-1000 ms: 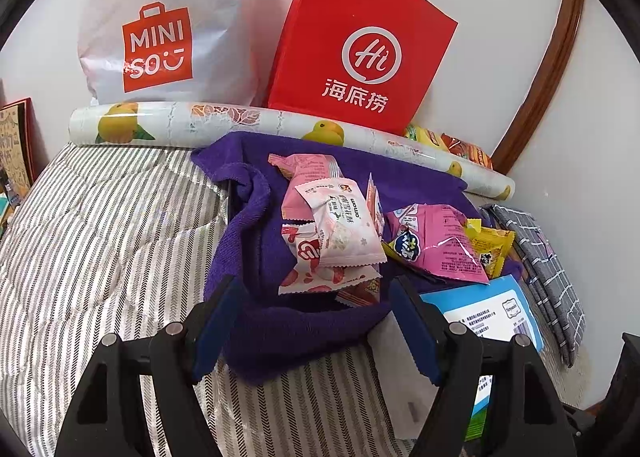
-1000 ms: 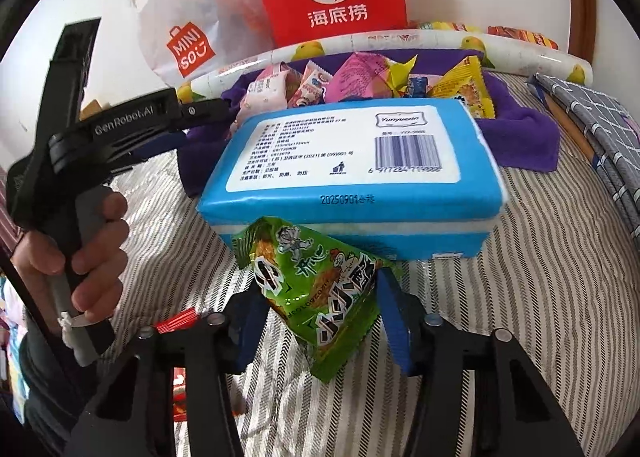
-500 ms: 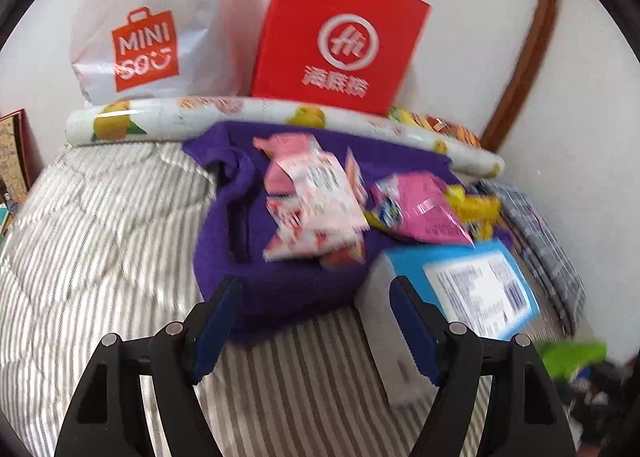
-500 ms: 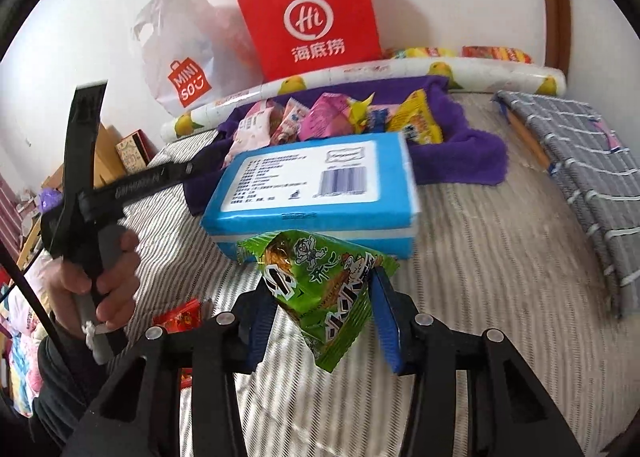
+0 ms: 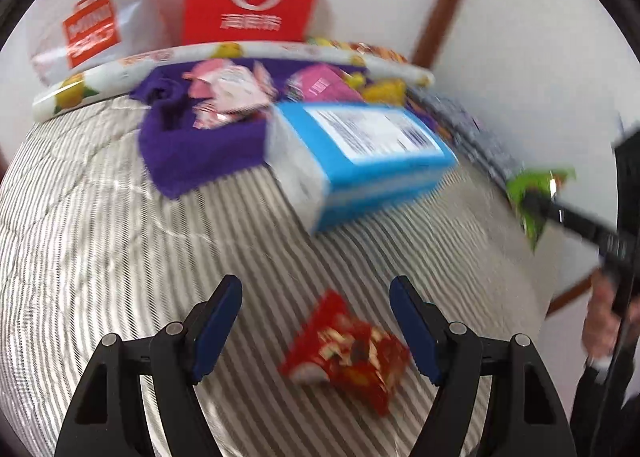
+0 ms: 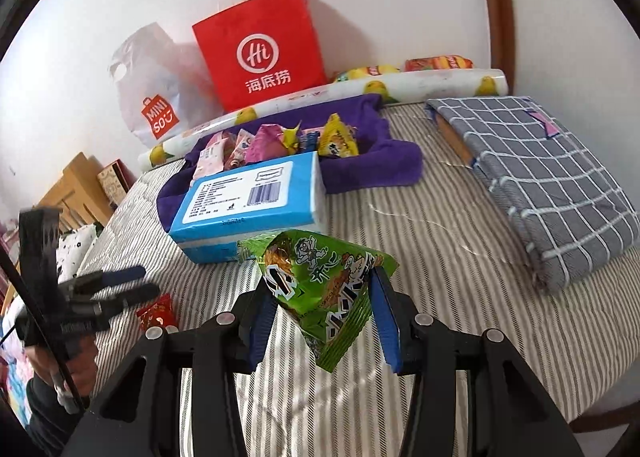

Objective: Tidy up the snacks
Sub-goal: 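Grasp the green snack bag with the right gripper while the left gripper grasps a red packet, then carry the green bag and red packet over the purple towel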

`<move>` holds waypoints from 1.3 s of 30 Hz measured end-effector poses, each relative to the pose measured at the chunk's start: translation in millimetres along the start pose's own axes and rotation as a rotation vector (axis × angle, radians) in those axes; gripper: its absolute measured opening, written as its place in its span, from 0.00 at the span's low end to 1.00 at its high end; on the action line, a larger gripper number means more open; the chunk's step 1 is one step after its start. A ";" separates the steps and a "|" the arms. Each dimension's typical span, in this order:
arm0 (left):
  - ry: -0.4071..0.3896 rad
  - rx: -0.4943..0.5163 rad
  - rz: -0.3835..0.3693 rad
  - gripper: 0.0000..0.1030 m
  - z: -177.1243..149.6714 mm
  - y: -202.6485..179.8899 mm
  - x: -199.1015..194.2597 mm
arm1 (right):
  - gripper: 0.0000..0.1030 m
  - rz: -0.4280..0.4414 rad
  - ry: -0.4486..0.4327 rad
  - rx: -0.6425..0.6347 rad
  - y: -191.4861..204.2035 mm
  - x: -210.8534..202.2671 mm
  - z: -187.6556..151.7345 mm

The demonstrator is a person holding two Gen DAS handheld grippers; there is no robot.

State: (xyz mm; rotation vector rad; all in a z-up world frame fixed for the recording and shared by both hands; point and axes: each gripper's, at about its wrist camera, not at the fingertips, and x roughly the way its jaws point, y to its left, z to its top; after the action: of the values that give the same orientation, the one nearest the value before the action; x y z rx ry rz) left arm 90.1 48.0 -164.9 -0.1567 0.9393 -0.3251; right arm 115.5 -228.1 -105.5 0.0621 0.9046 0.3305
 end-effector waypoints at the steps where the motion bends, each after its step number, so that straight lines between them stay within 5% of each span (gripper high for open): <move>1: 0.008 0.024 -0.007 0.73 -3.2 -5.7 0.3 | 0.44 0.001 0.000 0.005 -1.6 -1.5 -1.1; 8: 0.067 0.100 -0.023 0.73 -22.1 -30.3 7.8 | 0.44 -0.005 0.007 0.008 -6.3 -9.5 -9.7; 14: 0.048 0.149 0.047 0.74 -35.1 -42.7 3.8 | 0.44 -0.008 0.001 0.019 -13.3 -13.5 -12.9; 18: 0.021 0.202 0.161 0.71 -39.8 -55.7 7.8 | 0.44 -0.007 0.001 0.030 -16.0 -13.3 -14.7; 22: 0.013 0.178 0.168 0.50 -38.5 -56.2 6.0 | 0.44 -0.006 0.001 0.026 -16.6 -14.0 -15.8; 26: 0.009 0.151 0.177 0.44 -33.9 -51.5 6.9 | 0.44 -0.006 0.002 0.027 -16.3 -14.6 -16.8; 39: -0.033 0.046 0.159 0.43 -11.3 -34.9 -10.4 | 0.44 0.005 0.000 0.002 -11.7 -9.7 -11.6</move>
State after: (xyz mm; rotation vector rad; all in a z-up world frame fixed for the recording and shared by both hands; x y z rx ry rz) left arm 68.0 18.8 -154.0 -0.0444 0.9053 -0.1963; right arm 103.9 -243.2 -107.5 0.0664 0.9048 0.3347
